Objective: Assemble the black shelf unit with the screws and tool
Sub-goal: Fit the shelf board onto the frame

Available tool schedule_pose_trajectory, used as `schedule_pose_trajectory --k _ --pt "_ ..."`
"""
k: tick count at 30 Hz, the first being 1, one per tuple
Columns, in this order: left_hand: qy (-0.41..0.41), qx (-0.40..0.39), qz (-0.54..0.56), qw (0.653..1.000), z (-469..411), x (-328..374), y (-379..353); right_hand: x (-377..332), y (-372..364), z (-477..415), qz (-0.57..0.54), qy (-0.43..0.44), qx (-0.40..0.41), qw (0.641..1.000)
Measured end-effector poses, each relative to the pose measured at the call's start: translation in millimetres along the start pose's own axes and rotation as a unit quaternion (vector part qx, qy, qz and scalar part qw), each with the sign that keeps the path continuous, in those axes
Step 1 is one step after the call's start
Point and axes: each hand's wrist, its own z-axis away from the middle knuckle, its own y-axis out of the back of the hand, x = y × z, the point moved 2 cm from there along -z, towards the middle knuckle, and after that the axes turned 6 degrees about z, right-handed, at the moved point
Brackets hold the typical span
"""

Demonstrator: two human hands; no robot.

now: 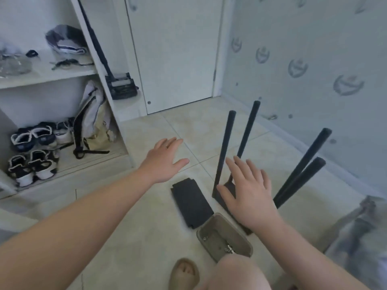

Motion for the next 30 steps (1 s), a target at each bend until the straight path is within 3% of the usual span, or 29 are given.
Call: schedule_pose_trajectory --k 7,12,20,23,30 --pt "0.006 -0.065 0.083 0.994 -84.6 67.3 -23.7 85.0 26.1 19.7 -0.077 -0.147 0.101 0.981" --pt "0.034 -0.070 0.161 0.984 -147.1 103.5 -43.8 125.6 18.6 18.6 -0.120 -0.237 0.146 0.953" --pt "0.074 -0.037 0.292 0.953 -197.1 136.9 -72.9 174.4 -0.5 -3.9 -0.284 -0.256 0.170 0.908" --pt "0.063 -0.037 0.282 0.957 -196.5 146.1 -81.5 192.9 -10.2 -13.1 -0.319 -0.298 0.163 0.885" --pt "0.003 0.017 0.200 0.980 -168.6 158.1 -83.1 209.4 -19.8 -22.5 -0.318 -0.323 0.133 0.881"
